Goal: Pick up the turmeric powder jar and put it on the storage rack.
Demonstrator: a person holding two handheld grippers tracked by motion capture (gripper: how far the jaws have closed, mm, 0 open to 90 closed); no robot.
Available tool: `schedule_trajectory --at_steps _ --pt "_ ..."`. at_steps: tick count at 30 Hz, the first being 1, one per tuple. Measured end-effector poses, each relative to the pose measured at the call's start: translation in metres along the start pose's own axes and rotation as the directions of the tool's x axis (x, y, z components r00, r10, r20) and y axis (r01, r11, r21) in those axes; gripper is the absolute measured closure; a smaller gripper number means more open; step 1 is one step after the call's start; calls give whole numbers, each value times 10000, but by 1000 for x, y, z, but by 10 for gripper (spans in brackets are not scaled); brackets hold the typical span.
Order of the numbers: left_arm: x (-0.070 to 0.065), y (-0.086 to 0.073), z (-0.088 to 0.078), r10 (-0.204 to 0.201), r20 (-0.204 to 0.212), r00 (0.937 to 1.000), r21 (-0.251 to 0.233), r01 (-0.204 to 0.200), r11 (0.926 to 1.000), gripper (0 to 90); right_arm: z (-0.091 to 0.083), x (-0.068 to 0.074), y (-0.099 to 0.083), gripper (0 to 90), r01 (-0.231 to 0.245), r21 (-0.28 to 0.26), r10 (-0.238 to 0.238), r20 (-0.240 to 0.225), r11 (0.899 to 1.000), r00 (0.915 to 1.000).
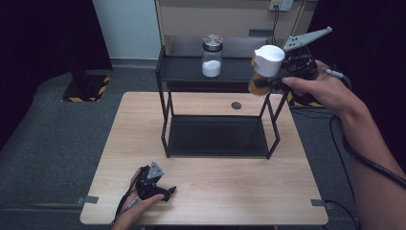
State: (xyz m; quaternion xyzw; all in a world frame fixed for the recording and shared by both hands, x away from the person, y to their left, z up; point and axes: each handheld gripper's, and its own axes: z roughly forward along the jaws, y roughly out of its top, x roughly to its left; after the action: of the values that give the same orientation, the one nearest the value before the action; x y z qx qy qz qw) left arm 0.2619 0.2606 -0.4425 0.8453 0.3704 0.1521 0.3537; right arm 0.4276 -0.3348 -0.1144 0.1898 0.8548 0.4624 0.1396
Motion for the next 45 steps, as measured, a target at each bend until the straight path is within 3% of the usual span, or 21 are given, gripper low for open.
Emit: schedule_trajectory --at_steps 22,45 --pt "0 0 0 -16 0 10000 -6 16 10000 0 24 -19 36 319 -211 353 198 357 9992 9992" --pt "1 -1 0 21 45 10000 -27 -21 10000 0 46 -28 47 319 -732 661 682 743 9951 9949"
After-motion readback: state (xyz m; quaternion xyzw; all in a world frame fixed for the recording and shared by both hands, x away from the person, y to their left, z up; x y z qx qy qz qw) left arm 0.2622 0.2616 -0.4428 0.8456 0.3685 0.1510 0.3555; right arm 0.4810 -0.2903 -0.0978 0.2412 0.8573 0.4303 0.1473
